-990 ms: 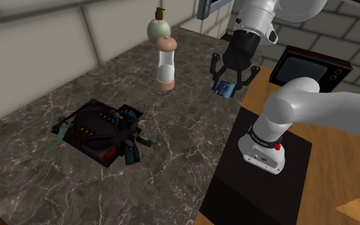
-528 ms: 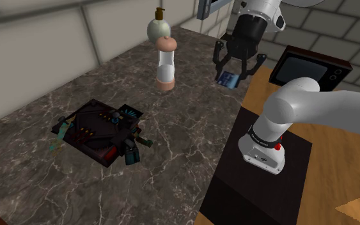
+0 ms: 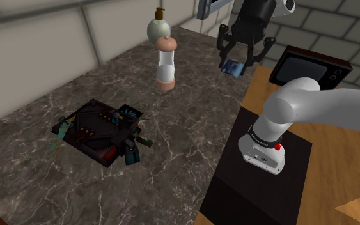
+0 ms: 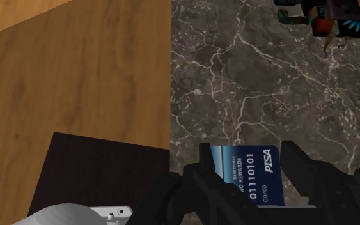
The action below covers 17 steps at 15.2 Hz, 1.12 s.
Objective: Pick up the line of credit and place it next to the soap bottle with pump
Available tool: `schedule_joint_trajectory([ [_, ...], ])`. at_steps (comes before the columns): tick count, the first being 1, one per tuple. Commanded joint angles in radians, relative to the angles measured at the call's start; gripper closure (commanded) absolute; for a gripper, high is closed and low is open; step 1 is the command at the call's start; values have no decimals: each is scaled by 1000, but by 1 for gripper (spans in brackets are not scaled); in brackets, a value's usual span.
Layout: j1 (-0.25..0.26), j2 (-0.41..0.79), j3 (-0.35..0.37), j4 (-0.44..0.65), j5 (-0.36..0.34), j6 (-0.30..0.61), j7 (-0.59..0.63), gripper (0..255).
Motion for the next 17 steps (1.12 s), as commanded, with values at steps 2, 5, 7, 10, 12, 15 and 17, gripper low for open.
schedule_joint_trajectory([
  [2, -1, 22, -11, 48, -6, -22, 16, 255],
  [5, -1, 43, -19, 96, -9, -43, 34, 255],
  [7, -1, 58, -25, 128, -11, -57, 46, 255],
  [10, 0, 80, -33, 177, -13, -78, 64, 255],
  [12, 0, 96, -37, 210, -14, -92, 76, 255],
  [15, -4, 134, -54, 243, -33, -97, 62, 255],
  [17, -13, 190, -79, 267, -69, -87, 20, 255],
])
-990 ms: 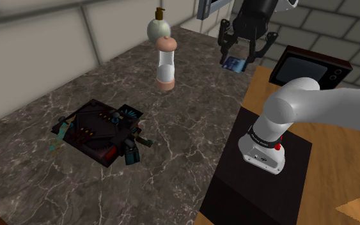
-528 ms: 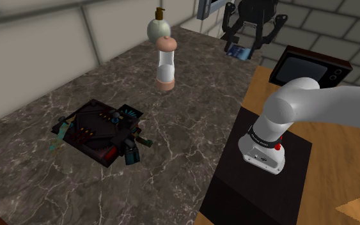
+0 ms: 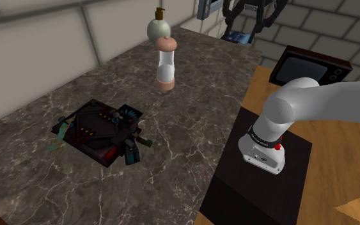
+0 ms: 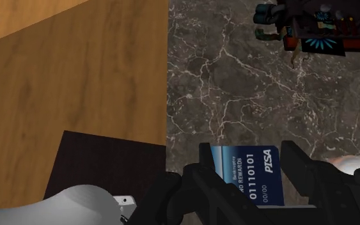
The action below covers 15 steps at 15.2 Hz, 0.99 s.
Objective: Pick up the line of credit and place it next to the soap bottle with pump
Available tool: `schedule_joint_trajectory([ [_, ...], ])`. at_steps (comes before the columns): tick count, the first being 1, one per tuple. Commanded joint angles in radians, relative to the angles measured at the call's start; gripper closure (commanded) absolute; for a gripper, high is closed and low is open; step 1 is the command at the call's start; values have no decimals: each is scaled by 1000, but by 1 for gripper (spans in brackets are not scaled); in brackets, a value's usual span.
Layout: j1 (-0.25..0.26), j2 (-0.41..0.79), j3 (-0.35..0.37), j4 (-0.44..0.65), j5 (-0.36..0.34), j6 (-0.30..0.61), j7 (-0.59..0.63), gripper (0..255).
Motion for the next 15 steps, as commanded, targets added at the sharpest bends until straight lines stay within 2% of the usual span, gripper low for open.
schedule_joint_trajectory([
  [1, -9, 60, -26, 28, -37, 10, -43, 255],
  [8, -31, 277, -108, 156, -137, 33, -170, 255],
  [15, -45, 511, -186, 341, -203, 31, -275, 255],
])
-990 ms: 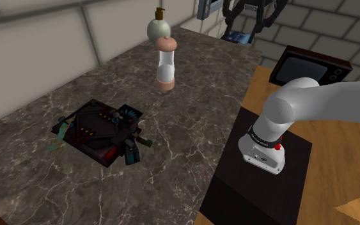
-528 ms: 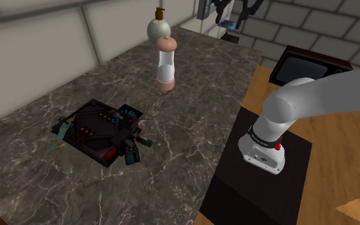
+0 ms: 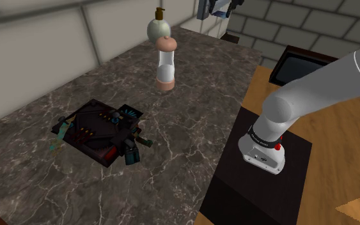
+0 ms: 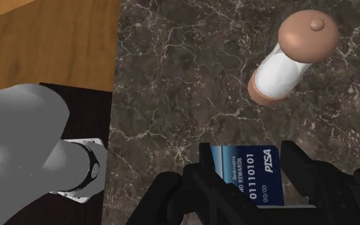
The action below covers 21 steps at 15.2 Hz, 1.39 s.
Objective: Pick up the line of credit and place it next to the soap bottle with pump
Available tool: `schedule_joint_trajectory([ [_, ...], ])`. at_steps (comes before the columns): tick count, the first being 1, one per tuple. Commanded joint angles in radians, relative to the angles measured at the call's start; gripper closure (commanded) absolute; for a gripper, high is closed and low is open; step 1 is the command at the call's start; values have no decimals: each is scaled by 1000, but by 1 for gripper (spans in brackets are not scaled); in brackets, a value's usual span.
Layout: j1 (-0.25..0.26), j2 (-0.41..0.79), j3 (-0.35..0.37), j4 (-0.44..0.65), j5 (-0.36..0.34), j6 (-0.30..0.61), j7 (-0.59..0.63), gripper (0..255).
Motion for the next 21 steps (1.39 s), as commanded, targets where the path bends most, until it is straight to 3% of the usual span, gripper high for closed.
schedule_joint_trajectory([
  [1, -3, 76, -22, 74, -13, -10, -25, 255],
  [9, -27, 377, -101, 385, -30, -72, -120, 255],
  [16, -86, 696, -152, 788, 18, -196, -166, 255],
  [21, -74, 655, -149, 665, -10, -118, -202, 255],
])
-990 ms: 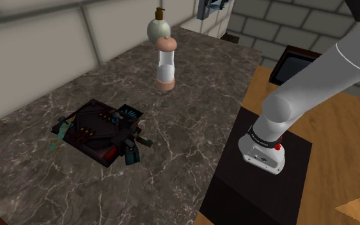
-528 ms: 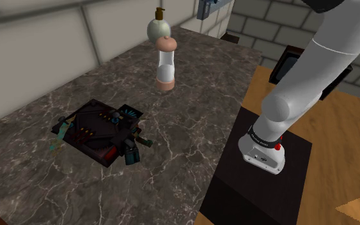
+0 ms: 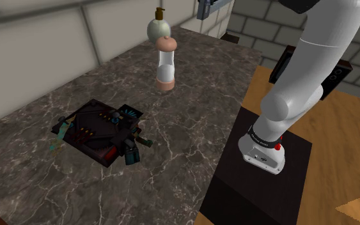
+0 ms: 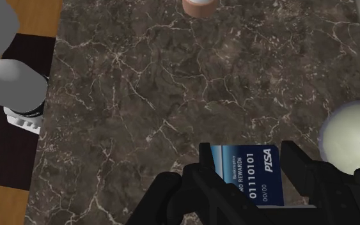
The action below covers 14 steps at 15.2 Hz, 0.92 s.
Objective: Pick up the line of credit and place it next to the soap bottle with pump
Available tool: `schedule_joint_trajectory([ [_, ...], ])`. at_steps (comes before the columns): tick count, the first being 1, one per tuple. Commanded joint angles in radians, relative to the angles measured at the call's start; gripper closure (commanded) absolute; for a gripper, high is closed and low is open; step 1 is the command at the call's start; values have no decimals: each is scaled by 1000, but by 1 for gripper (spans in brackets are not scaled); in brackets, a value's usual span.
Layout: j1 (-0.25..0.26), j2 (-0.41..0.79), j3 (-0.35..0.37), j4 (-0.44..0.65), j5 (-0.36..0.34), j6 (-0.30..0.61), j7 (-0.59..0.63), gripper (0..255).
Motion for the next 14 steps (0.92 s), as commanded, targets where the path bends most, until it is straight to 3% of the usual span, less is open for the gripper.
schedule_joint_trajectory([
  [1, 3, -11, 0, -41, -9, 27, -15, 255],
  [14, 21, -64, 5, -281, -46, 204, -88, 255],
])
